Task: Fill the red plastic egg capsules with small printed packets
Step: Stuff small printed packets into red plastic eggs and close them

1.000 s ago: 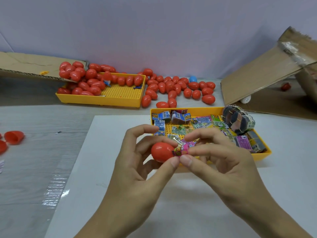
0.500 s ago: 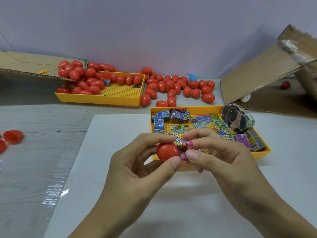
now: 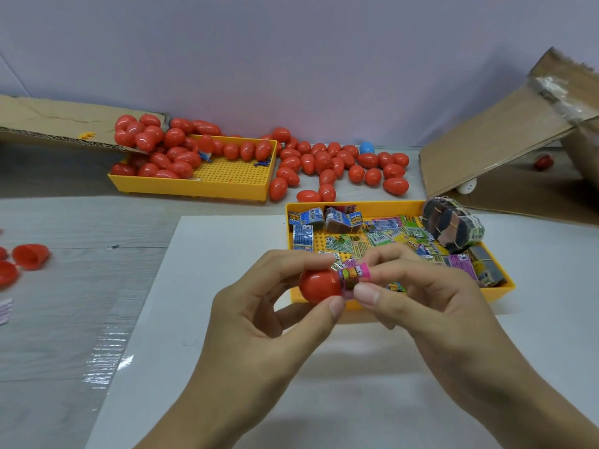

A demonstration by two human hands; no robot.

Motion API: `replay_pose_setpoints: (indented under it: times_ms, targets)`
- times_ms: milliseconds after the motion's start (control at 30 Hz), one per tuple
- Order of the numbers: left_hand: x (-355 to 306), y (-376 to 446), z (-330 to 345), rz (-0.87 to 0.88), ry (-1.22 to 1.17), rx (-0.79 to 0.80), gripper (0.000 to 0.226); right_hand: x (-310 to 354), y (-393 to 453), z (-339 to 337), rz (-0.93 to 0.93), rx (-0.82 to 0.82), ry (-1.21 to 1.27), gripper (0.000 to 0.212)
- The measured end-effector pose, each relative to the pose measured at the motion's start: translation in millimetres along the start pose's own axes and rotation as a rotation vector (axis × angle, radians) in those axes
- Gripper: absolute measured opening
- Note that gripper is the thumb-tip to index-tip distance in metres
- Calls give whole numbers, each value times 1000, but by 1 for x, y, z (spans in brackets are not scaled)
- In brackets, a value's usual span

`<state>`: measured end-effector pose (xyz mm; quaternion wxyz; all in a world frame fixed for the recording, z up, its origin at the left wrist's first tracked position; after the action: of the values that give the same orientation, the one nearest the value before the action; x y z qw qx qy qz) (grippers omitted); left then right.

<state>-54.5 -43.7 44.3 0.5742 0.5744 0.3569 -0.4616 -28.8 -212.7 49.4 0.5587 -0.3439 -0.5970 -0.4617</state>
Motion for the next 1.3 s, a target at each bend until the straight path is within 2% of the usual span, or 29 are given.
replay_pose_setpoints:
  times_ms: [67, 167, 400, 500, 633, 700, 933, 1033, 1133, 1200, 1300]
  targets:
    - [2, -1, 0, -3, 17, 7, 30, -3, 0, 1, 42, 30, 38, 22]
    - [3, -1, -1, 0, 16, 6, 30, -6, 0, 2, 85, 58, 55, 39]
    - [5, -1, -1, 40, 60, -3, 30, -6, 0, 3, 42, -10, -24, 9]
    - [4, -1, -1, 90, 96, -31, 31, -4, -1, 3, 26, -45, -66, 10]
    - [3, -1, -1, 143, 144, -57, 37, -2, -2, 4, 23, -77, -98, 30]
    - [2, -2, 0, 161, 161, -62, 38, 0, -2, 4, 2, -88, -114, 32]
    - [-1, -3, 1, 240, 241, -80, 44, 6, -3, 7, -7, -42, -114, 27]
    - [-2, -3, -1, 230, 221, -98, 44, 9, -4, 10, -60, 0, -109, 25]
    - [0, -3, -1, 218, 205, -97, 45, 12, -3, 11, -84, 24, -140, 12]
    - [0, -4, 0, 211, 194, -89, 45, 13, -3, 13, -97, 35, -167, 17]
    - [0, -4, 0, 216, 197, -87, 43, 12, -3, 12, -91, 23, -143, 12]
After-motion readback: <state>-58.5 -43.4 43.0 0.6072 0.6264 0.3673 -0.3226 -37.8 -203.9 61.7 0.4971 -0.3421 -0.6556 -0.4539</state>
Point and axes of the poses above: each hand's wrist, its own y-axis towards the middle knuckle, its own z-axis out of the palm, x = y × z, the point moved 3 cm from there along y, towards the middle knuckle, and after that the axes turned 4 degrees about x, right-handed, at the moved point
